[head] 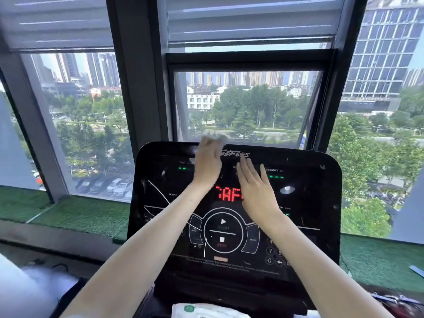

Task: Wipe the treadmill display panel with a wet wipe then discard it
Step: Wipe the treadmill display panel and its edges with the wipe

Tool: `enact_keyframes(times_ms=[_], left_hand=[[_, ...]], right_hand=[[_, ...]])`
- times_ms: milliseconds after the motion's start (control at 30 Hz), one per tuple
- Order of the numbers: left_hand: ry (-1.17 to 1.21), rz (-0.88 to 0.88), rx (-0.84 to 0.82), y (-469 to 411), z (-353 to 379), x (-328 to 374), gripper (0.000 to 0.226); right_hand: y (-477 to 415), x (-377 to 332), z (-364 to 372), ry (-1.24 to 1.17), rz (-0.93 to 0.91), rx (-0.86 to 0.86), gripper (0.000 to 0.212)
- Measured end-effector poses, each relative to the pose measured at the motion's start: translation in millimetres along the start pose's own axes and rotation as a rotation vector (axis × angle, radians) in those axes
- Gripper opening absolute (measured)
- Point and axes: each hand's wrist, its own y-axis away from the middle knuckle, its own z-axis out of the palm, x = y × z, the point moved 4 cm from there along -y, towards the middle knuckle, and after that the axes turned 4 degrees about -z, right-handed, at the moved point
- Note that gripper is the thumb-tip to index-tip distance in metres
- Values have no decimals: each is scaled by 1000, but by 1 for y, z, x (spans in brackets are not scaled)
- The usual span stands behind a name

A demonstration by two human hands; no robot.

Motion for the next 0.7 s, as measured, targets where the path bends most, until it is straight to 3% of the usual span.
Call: enact_keyframes(times_ms=[67, 100, 200, 267, 400, 433, 533, 567, 700], left_hand=[[18, 136, -219, 4, 13, 9, 23], [29, 142, -194, 0, 11, 8, 22], [122, -137, 163, -10, -9, -19, 22], [102, -173, 220, -7, -6, -18, 28], [-52, 242, -192, -1, 27, 7, 32], [-41, 236, -181, -6, 25, 3, 33], [92, -33, 150, -15, 3, -25, 29], [98, -55, 190, -12, 1, -27, 30], [-95, 353, -127, -1, 25, -8, 42]], right_hand=[[1, 2, -5, -12, -14, -10, 80], [1, 3, -7, -24, -24, -8, 80], [1, 3, -8, -56, -38, -35, 84], [1, 1, -8, -70, -16, -27, 84], [0, 2, -5, -64, -13, -6, 87], [0, 3, -4, -59, -16, -5, 87], [-1, 1, -6, -71, 2, -10, 87], [-1, 1, -6, -73, 8, -5, 87], [0, 0, -10, -59, 4, -6, 86]])
